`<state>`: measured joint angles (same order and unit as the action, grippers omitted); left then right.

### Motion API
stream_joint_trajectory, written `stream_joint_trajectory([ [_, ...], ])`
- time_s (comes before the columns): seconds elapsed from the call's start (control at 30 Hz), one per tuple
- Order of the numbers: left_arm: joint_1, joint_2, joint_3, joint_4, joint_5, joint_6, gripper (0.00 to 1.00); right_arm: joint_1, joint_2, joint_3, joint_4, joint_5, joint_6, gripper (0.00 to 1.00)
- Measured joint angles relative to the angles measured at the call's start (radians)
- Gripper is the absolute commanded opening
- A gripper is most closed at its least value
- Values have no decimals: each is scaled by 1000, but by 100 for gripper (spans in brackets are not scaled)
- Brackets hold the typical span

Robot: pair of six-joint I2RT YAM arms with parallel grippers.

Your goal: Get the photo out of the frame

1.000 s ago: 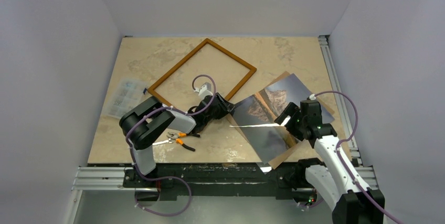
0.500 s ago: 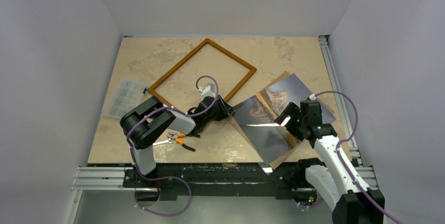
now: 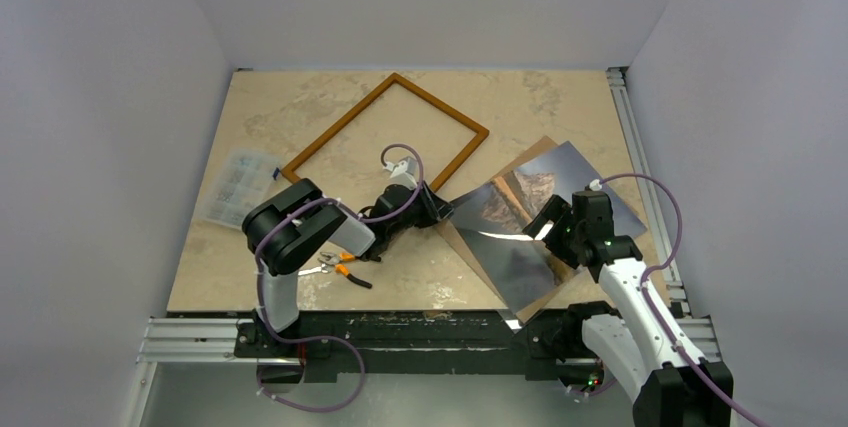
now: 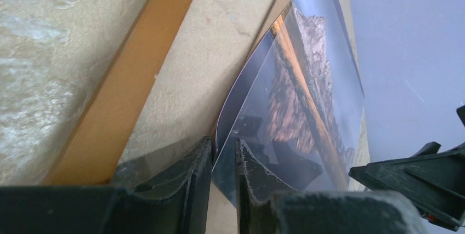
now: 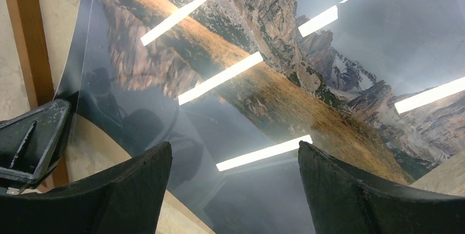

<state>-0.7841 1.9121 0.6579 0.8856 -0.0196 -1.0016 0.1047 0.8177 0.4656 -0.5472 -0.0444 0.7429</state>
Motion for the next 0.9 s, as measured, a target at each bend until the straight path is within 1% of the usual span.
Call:
stream_joint_trajectory([
  [0.17, 3, 5, 0, 41, 32, 16, 22, 0, 2, 0, 1, 0, 0, 83],
  [0.27, 3, 10, 6, 40, 42, 19, 21, 0, 8, 0, 2, 0, 0, 83],
  [0.47, 6, 41, 35, 32, 51, 18, 16, 0, 10, 0, 1, 0, 0, 83],
  [0.5, 9, 45, 39, 32, 53, 18, 14, 0, 10, 0, 1, 0, 0, 83],
  [0.63, 16, 54, 55, 17, 61, 23, 0, 0, 10, 0, 1, 0, 0, 83],
  [0.8, 18, 49, 69, -24, 65, 55, 0, 0, 10, 0, -1, 0, 0, 83],
  [0.9, 18, 18, 76, -92, 62, 82, 0, 0, 6, 4, -13, 1, -2, 84],
])
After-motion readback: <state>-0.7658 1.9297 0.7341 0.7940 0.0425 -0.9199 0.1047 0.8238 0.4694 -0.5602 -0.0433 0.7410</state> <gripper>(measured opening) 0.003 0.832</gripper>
